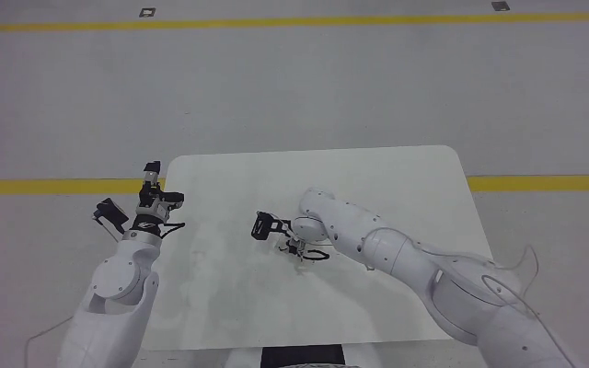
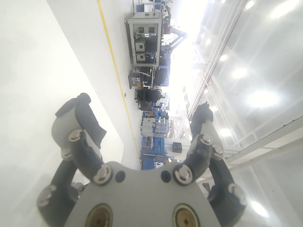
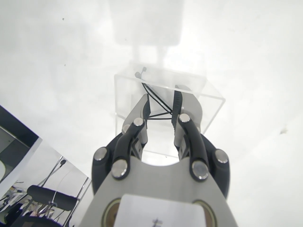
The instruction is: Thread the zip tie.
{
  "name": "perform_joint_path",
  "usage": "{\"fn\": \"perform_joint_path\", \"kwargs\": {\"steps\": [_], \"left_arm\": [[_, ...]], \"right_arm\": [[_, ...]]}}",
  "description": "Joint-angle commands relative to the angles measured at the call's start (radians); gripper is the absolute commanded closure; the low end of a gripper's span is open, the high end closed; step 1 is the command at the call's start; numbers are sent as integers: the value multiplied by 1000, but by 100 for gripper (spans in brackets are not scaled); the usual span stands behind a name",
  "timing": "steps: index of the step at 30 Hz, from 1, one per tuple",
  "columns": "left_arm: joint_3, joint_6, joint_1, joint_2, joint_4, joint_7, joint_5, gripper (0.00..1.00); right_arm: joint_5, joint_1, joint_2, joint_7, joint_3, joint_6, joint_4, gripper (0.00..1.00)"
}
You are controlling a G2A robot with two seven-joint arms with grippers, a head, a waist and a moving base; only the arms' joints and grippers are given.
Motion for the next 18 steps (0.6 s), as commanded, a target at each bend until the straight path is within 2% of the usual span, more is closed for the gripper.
{"fn": "perform_joint_path", "kwargs": {"steps": [1, 9, 15, 18], "left_arm": [[0, 0, 0, 0, 0, 0, 0, 0], [0, 0, 0, 0, 0, 0, 0, 0], [0, 0, 0, 0, 0, 0, 0, 0], [0, 0, 0, 0, 0, 0, 0, 0]], "right_arm": [[-4, 1, -1, -8, -2, 0, 2, 80], [-10, 9, 1, -16, -2, 0, -8, 77], [-16, 5, 5, -19, -2, 0, -14, 84], [-17, 1, 4, -8, -2, 0, -16, 83]]}}
